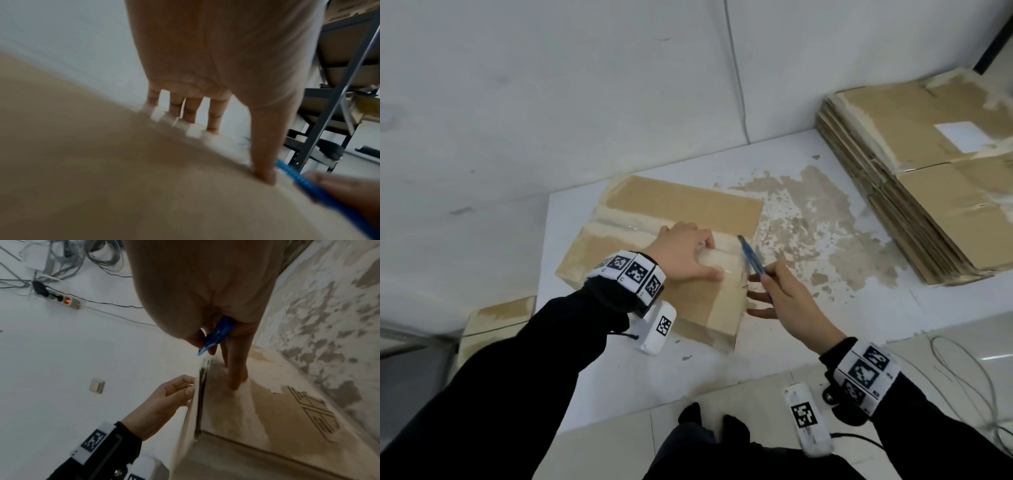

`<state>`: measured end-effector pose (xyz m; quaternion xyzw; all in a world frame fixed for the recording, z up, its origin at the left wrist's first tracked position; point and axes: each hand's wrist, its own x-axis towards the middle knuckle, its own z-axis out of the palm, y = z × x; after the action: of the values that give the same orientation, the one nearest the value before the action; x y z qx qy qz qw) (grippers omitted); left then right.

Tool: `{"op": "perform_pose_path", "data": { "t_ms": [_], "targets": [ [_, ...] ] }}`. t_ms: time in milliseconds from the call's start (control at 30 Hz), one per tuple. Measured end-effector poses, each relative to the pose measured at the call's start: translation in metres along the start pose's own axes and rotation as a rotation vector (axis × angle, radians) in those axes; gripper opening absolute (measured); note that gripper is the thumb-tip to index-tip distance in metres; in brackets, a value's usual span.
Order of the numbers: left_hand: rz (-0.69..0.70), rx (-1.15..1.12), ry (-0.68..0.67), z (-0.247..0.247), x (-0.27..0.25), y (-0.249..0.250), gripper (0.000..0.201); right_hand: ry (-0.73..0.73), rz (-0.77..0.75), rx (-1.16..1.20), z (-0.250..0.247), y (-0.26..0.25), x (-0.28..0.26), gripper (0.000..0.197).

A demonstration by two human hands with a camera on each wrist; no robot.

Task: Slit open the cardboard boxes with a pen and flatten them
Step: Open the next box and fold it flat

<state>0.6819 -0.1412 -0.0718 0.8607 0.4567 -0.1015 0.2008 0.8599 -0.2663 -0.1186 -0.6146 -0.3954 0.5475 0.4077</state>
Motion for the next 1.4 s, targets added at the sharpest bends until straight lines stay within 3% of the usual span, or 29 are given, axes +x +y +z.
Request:
{"op": "perform_pose_path", "data": {
  "t_ms": [67,133,267,433,533,633,800,900,1033,1200,1333,1400],
  "targets": [
    [-0.002,-0.069,-0.016,0.002,0.002,0.002,0.053,0.003,-0.027,-0.119,-0.007,-0.001,-0.002,0.015],
    [0.011,-0.157,-0.005,0.004,0.004,-0.003,0.051,0.075,-0.131,-0.390,-0.021,-0.003,-0.001,0.015],
    [0.027,-0.321,0.055,0.012,0.003,-0.010,0.068,0.039,-0.237,-0.618,-0.046,-0.014,0.000,0.021],
    [0.036,-0.380,0.098,0.015,0.003,-0.009,0.076,-0.097,-0.125,-0.523,-0.056,-0.017,0.001,0.025],
    [0.072,-0.388,0.091,0.018,0.002,-0.007,0.076,-0.253,-0.074,-0.528,-0.073,-0.029,0.000,0.022],
    [0.106,-0.384,0.110,0.018,0.001,-0.005,0.075,-0.274,-0.101,-0.644,-0.077,-0.038,0.002,0.023],
    [0.155,-0.390,0.111,0.020,-0.001,-0.004,0.069,-0.391,0.006,-0.561,-0.092,-0.045,-0.004,0.022],
    [0.158,-0.377,0.121,0.017,-0.001,-0.003,0.059,-0.366,0.013,-0.577,-0.094,-0.044,-0.005,0.024],
    [0.199,-0.384,0.147,0.019,-0.001,-0.007,0.067,-0.329,0.015,-0.537,-0.095,-0.040,-0.018,0.024],
    [0.221,-0.352,0.154,0.022,0.002,-0.011,0.067,-0.145,-0.140,-0.652,-0.079,-0.043,-0.014,0.023],
    [0.190,-0.410,0.189,0.018,0.003,-0.011,0.069,-0.559,-0.037,-0.679,-0.048,-0.037,-0.024,0.028],
    [0.188,-0.374,0.190,0.014,0.002,-0.009,0.070,-0.502,-0.027,-0.663,-0.060,-0.035,-0.034,0.026]
  ]
}}
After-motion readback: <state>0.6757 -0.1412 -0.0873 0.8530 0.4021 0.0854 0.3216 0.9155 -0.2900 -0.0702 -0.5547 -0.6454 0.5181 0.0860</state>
